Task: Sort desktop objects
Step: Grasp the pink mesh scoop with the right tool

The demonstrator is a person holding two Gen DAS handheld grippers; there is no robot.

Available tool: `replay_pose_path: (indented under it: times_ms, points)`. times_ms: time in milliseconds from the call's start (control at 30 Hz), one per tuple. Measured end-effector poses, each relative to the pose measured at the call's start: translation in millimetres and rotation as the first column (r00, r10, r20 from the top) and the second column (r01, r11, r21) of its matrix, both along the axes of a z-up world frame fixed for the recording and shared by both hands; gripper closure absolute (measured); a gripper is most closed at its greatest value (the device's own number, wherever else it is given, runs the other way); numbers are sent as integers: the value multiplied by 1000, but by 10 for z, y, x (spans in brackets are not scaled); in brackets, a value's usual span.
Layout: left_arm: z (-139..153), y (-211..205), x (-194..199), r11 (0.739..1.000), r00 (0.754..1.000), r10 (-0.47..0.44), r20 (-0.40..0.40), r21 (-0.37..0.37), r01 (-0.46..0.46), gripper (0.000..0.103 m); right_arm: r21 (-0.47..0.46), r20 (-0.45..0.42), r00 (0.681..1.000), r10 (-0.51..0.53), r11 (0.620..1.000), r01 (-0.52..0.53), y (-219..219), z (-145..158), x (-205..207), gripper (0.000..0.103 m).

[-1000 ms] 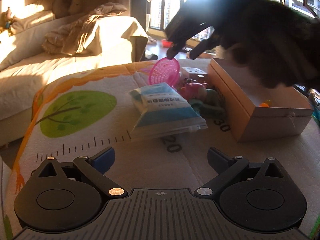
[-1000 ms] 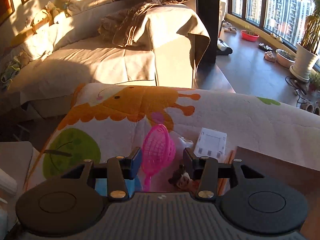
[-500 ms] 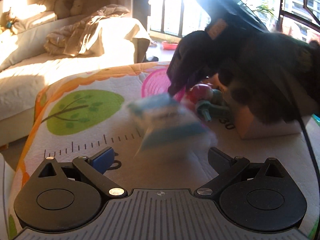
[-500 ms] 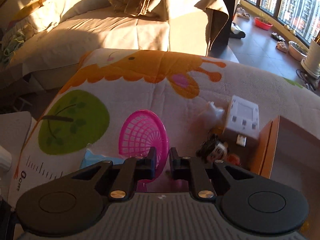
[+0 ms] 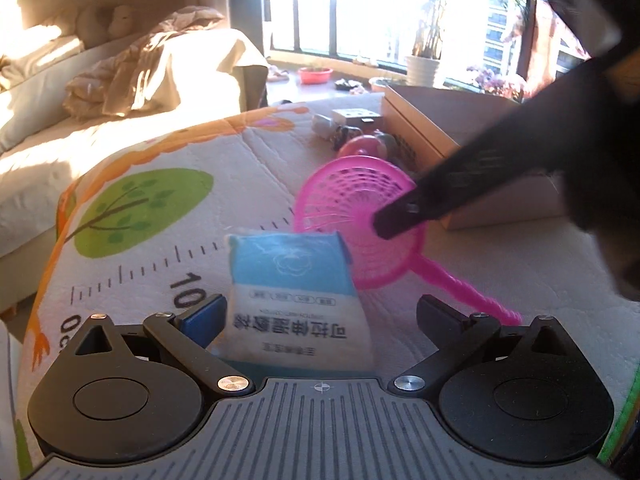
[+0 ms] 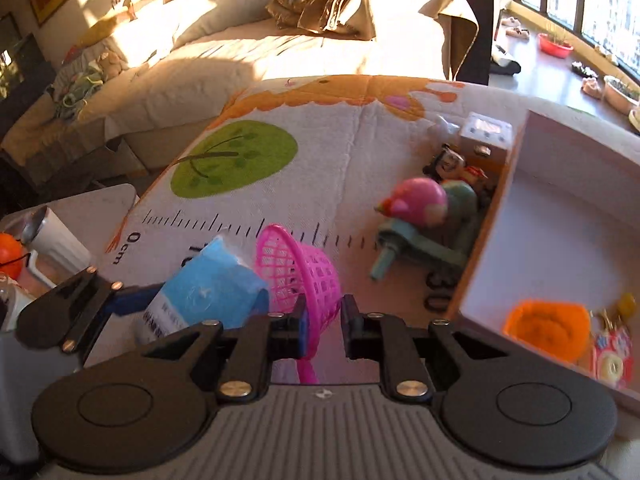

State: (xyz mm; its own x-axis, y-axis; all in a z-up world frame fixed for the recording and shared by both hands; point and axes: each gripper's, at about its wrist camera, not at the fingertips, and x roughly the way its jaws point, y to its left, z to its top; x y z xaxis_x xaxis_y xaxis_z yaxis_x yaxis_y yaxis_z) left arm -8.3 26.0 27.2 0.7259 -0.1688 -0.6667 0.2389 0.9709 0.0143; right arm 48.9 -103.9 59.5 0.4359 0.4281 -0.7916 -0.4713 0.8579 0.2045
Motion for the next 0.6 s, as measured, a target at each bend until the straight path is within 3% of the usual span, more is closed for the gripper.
replay_pose_path:
  times_ms: [67, 133, 300, 433, 600]
  points:
    - [-27, -36, 11, 1000, 1000, -5, -7, 9, 5, 0, 33, -9, 1000, -17, 999, 17, -166, -4, -71, 76]
    - [-54, -62, 24, 1000, 1000, -5, -17, 14, 5, 0, 51, -8, 999, -44, 998, 44, -333, -25, -142, 57]
    - [-103, -103, 117, 1000, 999, 3, -52, 1, -3, 0, 48, 7, 990, -141, 989, 140, -674, -126, -148, 56]
    - [-111, -149, 168, 1000, 998, 14, -58, 8, -13, 0, 106, -22, 981, -193, 975, 194, -843, -227, 6, 58]
    - [-115, -97, 201, 999, 998, 36, -50, 11, -36, 0, 105, 0, 982, -191, 976, 190, -773, -322, 67, 57]
